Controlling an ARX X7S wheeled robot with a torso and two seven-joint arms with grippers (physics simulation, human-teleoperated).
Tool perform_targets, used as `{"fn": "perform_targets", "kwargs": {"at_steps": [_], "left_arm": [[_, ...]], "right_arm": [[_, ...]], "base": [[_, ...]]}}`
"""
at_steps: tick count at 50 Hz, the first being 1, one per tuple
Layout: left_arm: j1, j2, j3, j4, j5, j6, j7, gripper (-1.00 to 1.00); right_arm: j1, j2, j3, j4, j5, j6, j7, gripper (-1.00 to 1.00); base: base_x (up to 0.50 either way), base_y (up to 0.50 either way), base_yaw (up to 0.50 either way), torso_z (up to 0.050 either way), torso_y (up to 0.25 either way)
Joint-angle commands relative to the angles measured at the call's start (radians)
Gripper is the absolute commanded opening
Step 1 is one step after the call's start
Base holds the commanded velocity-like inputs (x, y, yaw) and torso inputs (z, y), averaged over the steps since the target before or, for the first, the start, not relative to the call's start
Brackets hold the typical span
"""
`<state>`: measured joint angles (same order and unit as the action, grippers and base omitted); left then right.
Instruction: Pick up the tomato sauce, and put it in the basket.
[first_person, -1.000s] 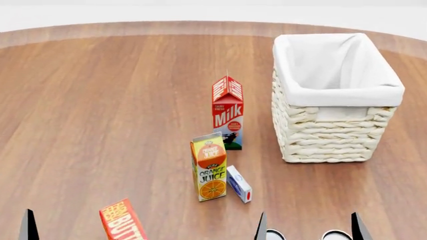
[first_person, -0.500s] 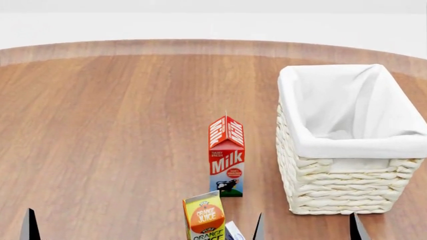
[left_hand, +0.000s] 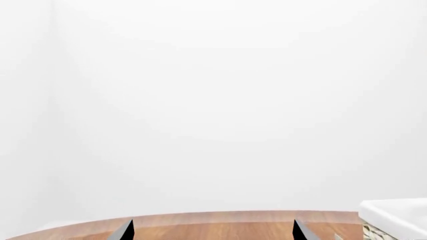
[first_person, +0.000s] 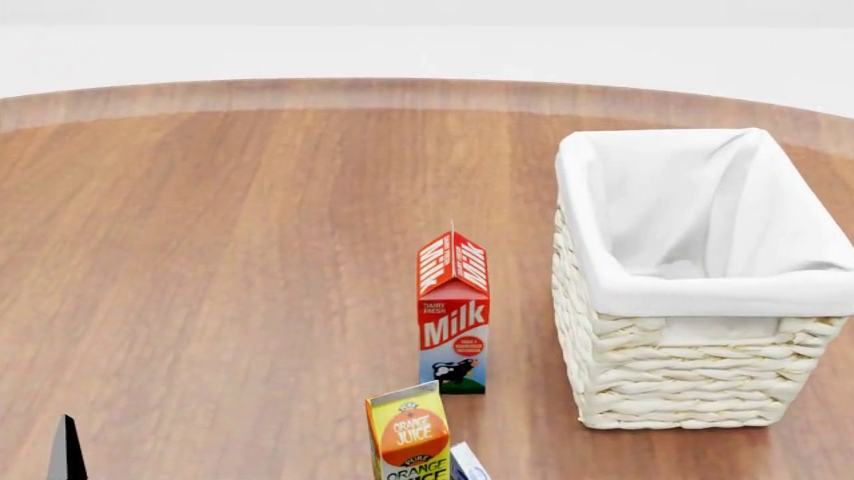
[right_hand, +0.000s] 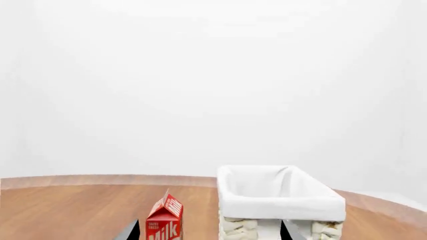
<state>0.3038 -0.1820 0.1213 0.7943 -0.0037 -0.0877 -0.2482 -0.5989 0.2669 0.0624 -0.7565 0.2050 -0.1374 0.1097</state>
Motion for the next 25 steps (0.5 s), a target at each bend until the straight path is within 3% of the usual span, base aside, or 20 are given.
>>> {"fn": "perform_targets", "kwargs": {"at_steps": [1, 12, 25], "left_arm": [[-0.006, -0.007, 0.007, -0.011, 0.006, -0.004, -0.015, 1.0], [-0.011, -0.013, 0.007, -0.017, -0.011, -0.009, -0.023, 1.0], [-0.015, -0.021, 0.014, -0.015, -0.013, -0.016, -0.034, 1.0]], "right_arm": [[-0.179, 0.002, 0.056, 0.153, -0.003, -0.119, -0.036, 1.0], [-0.164, -0.101, 0.11, 0.273, -0.073, -0.147, -0.098, 1.0], [-0.133, -0.119, 0.078, 0.396, -0.102, -0.133, -0.096, 1.0]], "base": [[0.0, 0.0, 0.0, 0.0, 0.0], [0.0, 0.0, 0.0, 0.0, 0.0], [0.0, 0.0, 0.0, 0.0, 0.0]]}}
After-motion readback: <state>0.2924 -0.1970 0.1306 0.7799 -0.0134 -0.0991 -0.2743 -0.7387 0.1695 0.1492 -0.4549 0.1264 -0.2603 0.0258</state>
